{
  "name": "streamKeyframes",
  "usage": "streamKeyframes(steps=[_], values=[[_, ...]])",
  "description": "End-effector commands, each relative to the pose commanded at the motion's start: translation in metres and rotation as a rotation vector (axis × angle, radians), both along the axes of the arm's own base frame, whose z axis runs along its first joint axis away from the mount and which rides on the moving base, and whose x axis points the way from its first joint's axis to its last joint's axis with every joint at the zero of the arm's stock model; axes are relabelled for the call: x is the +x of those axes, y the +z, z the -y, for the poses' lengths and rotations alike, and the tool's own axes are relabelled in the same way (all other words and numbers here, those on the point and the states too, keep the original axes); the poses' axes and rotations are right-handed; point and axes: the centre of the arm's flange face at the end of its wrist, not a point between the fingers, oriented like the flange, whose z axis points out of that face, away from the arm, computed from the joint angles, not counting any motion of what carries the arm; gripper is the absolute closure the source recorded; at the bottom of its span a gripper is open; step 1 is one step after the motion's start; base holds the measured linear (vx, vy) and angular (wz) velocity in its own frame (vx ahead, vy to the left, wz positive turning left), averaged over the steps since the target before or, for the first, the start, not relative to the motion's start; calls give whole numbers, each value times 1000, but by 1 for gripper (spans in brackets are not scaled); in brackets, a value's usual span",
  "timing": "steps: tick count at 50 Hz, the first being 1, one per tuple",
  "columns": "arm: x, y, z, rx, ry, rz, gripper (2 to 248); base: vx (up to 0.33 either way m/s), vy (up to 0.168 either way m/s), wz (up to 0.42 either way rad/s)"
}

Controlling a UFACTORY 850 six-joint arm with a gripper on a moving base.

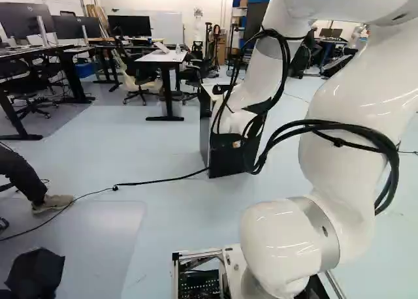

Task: Open the fridge door

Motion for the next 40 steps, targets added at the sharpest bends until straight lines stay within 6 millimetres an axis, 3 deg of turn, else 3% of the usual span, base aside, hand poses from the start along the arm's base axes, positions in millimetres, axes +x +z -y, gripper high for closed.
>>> streamKeyframes(steps=[40], values=[[25,-2,-46,46,-3,4,3,0,0,0]])
